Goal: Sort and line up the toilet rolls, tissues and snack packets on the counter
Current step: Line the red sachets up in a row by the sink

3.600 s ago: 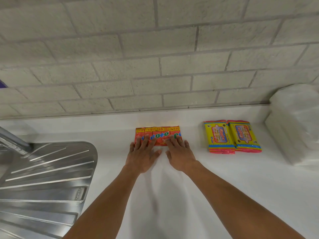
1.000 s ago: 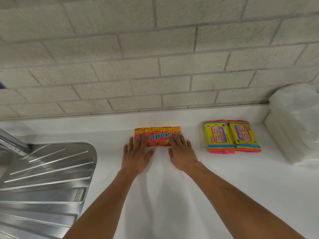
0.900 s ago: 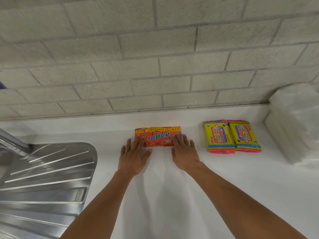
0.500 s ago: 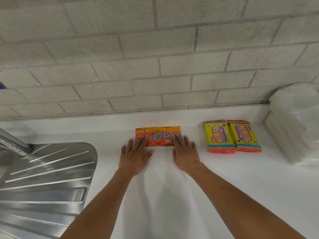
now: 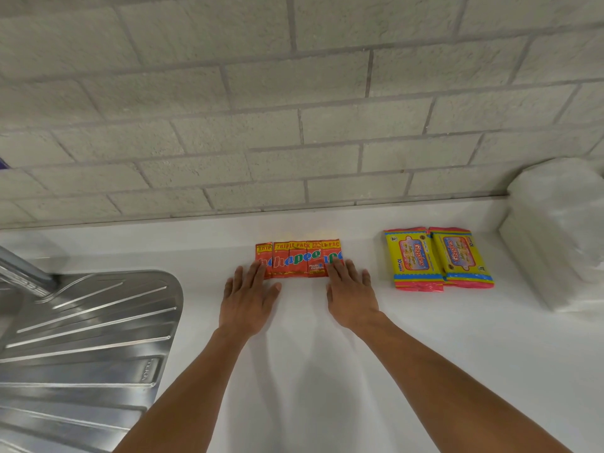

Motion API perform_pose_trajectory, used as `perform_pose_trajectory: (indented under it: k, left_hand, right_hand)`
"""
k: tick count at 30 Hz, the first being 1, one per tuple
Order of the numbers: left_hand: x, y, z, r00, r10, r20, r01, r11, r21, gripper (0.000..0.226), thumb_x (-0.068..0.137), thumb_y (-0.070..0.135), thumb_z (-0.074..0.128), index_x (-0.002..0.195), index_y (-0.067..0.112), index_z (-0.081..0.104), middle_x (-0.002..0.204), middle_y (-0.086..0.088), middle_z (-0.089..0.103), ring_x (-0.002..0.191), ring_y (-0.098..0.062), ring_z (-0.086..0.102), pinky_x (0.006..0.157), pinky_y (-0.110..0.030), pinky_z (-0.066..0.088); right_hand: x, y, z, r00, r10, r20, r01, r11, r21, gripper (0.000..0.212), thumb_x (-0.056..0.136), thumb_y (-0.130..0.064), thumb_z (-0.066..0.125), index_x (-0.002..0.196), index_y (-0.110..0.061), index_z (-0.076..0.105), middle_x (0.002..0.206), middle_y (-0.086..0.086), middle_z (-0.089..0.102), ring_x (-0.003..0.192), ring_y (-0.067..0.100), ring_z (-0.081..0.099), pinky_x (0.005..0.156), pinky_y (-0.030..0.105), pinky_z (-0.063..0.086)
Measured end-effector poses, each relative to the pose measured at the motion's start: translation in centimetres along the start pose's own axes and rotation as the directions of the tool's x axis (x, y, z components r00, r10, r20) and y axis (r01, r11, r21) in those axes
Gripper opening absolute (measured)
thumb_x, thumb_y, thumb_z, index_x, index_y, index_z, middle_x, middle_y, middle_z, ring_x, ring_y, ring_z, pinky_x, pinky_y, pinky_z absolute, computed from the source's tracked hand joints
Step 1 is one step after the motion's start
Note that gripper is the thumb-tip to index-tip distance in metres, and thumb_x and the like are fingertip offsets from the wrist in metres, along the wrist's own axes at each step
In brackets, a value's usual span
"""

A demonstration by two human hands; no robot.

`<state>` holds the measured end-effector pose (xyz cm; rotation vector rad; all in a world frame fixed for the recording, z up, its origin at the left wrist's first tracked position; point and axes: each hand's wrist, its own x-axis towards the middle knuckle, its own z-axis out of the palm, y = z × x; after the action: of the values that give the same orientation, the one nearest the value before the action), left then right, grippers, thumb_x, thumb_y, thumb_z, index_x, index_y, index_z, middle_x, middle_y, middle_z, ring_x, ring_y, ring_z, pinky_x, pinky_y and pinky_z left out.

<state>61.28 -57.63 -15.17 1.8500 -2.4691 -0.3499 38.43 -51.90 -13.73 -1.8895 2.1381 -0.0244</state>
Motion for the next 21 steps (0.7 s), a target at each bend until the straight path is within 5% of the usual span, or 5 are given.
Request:
perform_pose_trajectory:
  k: [21]
  left_hand:
    - [-0.1,1.3,0.3,0.994,0.104,0.036,-0.106,0.992,0.075,0.074,0.092,0.070,0.005,0.158,0.037,-0.006,0.167,0.008,-0.008,0.154,-0.023,-0.008,0.125,-0.047,0.002]
  right_hand:
    - [-0.3,0.0,0.1,0.999,-0.036,-0.013,0.035,0.999,-0.031,0.058,0.107,-0.031,0.028,0.159,-0.017,0.007,0.168,0.001,-0.003,0.154,0.027,-0.004,0.123,0.054,0.008]
